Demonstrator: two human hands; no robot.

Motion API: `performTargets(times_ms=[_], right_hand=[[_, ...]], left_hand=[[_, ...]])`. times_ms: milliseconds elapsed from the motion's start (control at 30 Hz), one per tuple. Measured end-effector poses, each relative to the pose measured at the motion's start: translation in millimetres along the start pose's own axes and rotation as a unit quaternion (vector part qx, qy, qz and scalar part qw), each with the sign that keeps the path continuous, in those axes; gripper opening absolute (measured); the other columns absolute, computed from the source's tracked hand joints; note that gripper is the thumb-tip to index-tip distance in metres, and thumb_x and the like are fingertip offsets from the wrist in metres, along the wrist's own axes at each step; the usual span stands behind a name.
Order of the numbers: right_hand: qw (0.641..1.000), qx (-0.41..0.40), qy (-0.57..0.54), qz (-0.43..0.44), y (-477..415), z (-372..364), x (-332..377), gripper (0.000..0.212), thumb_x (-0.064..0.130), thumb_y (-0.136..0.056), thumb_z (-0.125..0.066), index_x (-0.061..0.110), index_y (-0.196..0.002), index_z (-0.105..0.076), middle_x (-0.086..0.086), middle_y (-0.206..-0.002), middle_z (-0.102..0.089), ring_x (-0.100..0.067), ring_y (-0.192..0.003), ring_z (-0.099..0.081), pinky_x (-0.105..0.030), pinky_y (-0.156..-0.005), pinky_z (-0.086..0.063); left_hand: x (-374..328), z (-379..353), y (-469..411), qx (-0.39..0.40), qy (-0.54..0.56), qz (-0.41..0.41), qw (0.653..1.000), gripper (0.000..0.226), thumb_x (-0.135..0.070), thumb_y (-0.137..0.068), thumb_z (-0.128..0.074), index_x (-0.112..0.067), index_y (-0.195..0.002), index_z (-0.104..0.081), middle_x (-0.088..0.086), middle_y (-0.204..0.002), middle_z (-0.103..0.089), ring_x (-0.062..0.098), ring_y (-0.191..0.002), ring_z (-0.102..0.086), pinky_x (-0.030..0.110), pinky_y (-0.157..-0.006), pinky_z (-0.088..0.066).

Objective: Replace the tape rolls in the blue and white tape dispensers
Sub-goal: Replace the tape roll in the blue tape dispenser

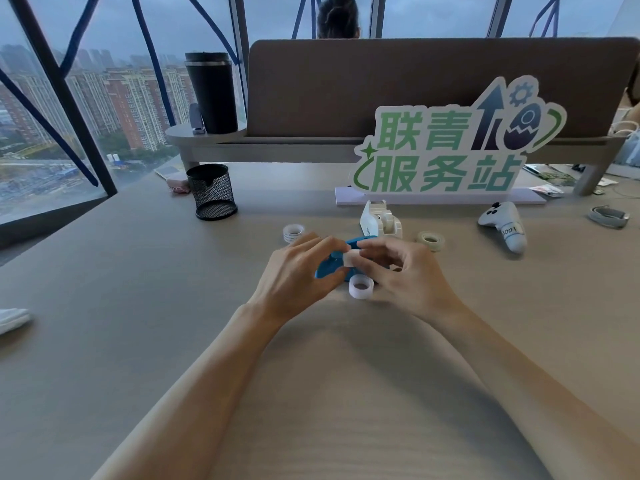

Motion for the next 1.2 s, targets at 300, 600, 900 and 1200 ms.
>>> performTargets(times_ms=[300, 600, 900, 1200], right_hand=[[0.996, -0.09, -0.009, 0.007, -1, 8, -2, 0.013, 0.028, -0.086, -0.072, 0.022, -0.098, -0.071, 0.007, -0.084, -0.072, 0.0, -0.072, -0.062, -0.012, -0.066, -0.046], [0.998, -0.041, 0.038, 0.028, 4, -7, 0, 0.018, 0.036, -0.088, -0.068, 0.02, -0.096, -0.071, 0.004, -0.082, -0.071, -0.009, -0.076, -0.066, -0.014, -0.066, -0.05], [0.999, -0.032, 0.029, 0.03, 6, -4, 2, 0.016, 0.028, -0.087, -0.07, 0.015, -0.096, -0.072, 0.003, -0.078, -0.071, -0.003, -0.07, -0.065, -0.02, -0.067, -0.054], [0.993, -0.097, -0.058, 0.041, 7, 9, 13, 0.02, 0.025, -0.084, -0.074, 0.026, -0.104, -0.07, 0.009, -0.095, -0.075, -0.008, -0.093, -0.069, -0.026, -0.082, -0.053]], left_hand=[[51, -6, -1, -0.009, -0.085, 0.147, 0.985, 0.033, -0.011, -0.091, -0.055, -0.018, -0.123, -0.056, 0.0, -0.124, -0.06, 0.024, -0.113, -0.053, 0.045, -0.075, -0.054], [102, -35, 13, 0.164, -0.113, 0.304, 0.932, 0.048, -0.023, -0.091, -0.047, -0.027, -0.139, -0.039, 0.001, -0.153, -0.033, 0.032, -0.133, -0.031, 0.043, -0.102, -0.032], [107, -18, 15, 0.038, -0.018, 0.368, 0.929, 0.016, -0.036, -0.088, -0.061, -0.022, -0.095, -0.058, 0.004, -0.115, -0.06, 0.025, -0.109, -0.051, 0.038, -0.088, -0.041], [35, -7, -8, 0.011, 0.454, 0.339, 0.824, 0.011, -0.026, -0.096, -0.052, -0.018, -0.098, -0.06, 0.002, -0.094, -0.069, 0.015, -0.09, -0.069, 0.023, -0.064, -0.051]])
Point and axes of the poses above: each hand's wrist, its own y-axis away from the middle knuckle, its own z-axis out of the back of the hand, x = y × z, the point moved 7 cm from there along -y, towards the middle knuckle
